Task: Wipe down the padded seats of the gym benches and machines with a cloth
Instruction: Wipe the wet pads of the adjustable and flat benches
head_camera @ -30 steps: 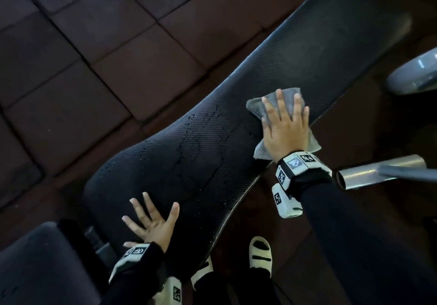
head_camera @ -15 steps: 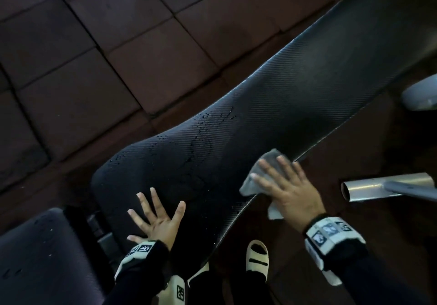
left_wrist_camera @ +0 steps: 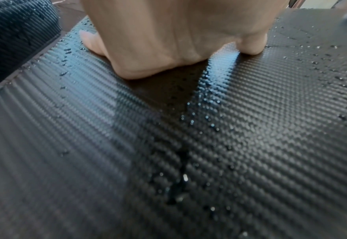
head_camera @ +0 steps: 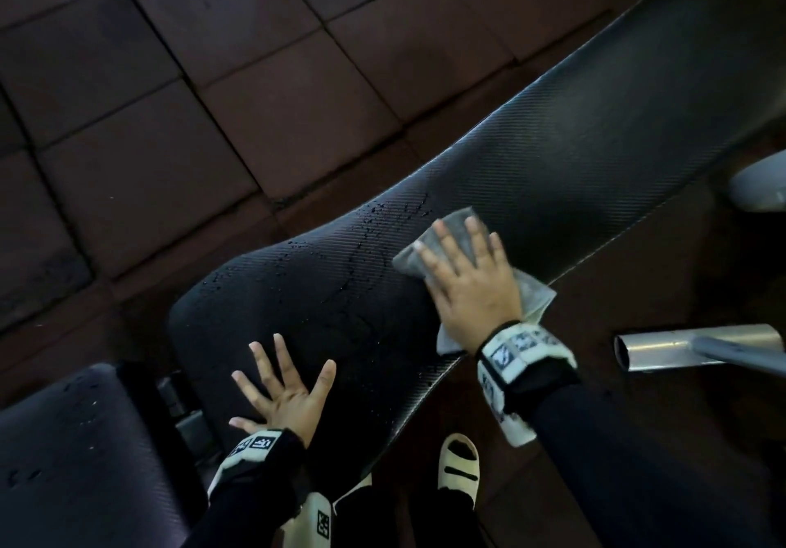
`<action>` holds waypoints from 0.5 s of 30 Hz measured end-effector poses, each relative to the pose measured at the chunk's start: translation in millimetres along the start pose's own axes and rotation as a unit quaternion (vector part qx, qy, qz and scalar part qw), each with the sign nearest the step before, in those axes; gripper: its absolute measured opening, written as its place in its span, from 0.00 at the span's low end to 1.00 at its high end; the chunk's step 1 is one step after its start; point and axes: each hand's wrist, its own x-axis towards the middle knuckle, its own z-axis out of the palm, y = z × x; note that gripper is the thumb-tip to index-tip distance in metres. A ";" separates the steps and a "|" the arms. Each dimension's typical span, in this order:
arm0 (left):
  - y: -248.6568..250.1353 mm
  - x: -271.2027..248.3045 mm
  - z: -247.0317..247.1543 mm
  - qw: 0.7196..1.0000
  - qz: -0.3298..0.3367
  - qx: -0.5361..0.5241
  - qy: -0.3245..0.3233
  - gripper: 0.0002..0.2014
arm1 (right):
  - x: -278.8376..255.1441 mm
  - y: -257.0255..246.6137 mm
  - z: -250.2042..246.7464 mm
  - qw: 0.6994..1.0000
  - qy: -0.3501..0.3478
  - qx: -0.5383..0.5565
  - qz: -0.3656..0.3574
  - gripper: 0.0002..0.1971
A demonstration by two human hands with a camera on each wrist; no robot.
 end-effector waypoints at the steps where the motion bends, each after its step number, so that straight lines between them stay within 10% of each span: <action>1: 0.3 0.0 0.0 1.000 0.001 0.001 0.001 0.44 | -12.5 -9.4 5.7 0.999 0.000 0.005 -0.033 0.24; 6: 0.1 1.5 0.8 1.000 0.001 -0.002 0.003 0.42 | -88.8 -1.0 22.8 0.988 -0.051 -0.026 -0.141 0.32; 15: -2.2 3.6 1.9 1.000 -0.003 0.002 0.002 0.43 | -44.6 64.3 -11.2 0.994 -0.032 -0.004 0.104 0.27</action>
